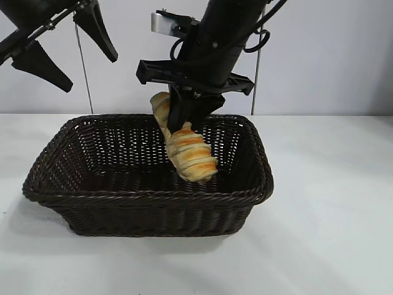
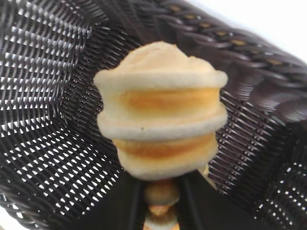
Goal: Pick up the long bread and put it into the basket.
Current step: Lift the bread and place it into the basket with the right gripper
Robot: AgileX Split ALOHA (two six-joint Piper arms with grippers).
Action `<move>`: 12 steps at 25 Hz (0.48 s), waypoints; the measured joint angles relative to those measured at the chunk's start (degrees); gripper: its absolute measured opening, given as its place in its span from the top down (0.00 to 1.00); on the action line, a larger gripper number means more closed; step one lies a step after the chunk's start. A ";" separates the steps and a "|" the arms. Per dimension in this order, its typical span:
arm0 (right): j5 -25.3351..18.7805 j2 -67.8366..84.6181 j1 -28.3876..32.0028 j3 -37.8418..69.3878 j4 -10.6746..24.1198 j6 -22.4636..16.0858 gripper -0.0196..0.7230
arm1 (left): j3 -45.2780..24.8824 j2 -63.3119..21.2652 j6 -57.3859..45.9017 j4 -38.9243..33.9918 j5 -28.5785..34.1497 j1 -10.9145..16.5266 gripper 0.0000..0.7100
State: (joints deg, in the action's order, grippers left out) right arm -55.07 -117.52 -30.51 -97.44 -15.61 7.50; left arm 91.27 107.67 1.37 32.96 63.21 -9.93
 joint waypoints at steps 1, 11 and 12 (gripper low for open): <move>-0.12 0.00 0.00 0.00 0.00 0.00 0.55 | 0.00 0.00 0.00 0.00 0.00 0.00 0.20; -2.55 0.52 0.23 0.00 2.12 0.05 0.26 | 0.00 0.00 0.00 0.00 0.00 0.00 0.20; -2.68 0.91 0.54 0.00 2.12 0.05 0.26 | 0.00 0.00 0.00 0.00 0.00 0.00 0.20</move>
State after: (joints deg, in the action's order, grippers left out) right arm -57.75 -116.61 -29.98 -97.44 -13.49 7.55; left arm 91.27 107.67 1.37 32.96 63.21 -9.93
